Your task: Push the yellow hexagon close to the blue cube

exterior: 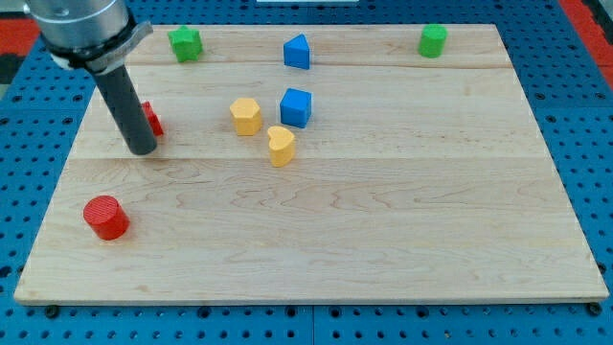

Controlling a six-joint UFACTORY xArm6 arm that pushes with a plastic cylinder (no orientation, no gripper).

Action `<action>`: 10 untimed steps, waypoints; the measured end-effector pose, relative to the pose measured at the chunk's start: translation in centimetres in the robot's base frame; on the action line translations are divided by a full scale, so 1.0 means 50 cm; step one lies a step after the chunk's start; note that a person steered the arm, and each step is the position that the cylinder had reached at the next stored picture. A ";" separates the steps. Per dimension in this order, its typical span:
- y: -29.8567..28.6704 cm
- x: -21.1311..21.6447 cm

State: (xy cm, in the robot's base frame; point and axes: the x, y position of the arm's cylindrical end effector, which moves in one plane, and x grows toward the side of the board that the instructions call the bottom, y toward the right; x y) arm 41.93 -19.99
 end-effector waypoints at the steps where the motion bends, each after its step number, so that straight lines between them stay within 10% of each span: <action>1: 0.001 -0.019; 6: 0.012 -0.002; 10: 0.392 -0.083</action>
